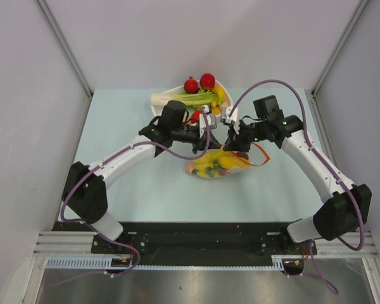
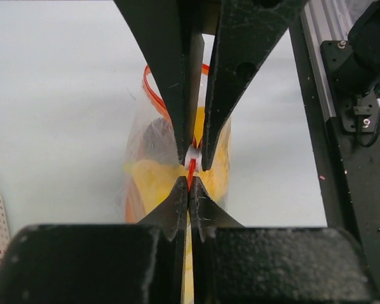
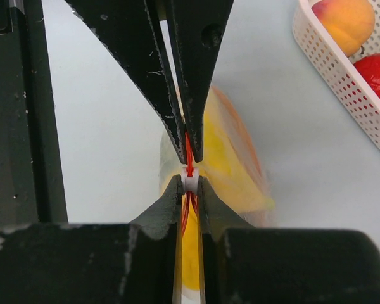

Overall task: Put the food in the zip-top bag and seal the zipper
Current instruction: Zip the zipper food storage bag at the center of the board.

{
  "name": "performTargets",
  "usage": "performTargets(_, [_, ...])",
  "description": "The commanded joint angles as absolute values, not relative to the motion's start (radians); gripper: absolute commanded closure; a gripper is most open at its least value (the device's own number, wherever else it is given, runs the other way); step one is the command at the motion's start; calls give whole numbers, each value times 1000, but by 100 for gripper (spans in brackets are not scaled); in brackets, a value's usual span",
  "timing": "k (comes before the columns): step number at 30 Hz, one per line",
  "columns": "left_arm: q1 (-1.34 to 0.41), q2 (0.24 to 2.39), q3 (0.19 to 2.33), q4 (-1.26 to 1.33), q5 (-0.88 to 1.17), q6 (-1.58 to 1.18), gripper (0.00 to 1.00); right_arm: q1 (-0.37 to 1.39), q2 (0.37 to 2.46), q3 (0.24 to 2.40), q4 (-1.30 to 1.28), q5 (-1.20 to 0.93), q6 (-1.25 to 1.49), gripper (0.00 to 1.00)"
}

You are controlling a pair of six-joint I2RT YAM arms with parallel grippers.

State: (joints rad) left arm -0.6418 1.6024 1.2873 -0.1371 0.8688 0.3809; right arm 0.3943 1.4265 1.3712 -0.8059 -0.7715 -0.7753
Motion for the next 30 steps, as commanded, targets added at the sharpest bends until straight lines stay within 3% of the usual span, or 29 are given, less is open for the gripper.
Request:
performTargets(1, [-623,1548,1287,-5,905,219,100,396,1391,1364,-802,-770,-778,100])
performTargets(16, [-465,1516,1279,95,899,14,100,252,1414,1332,-894,-758,-861,98])
performTargets(30, [-347,1534,1367,31,879,21,100,42,1405,1315,-1087,-736,-1054,100])
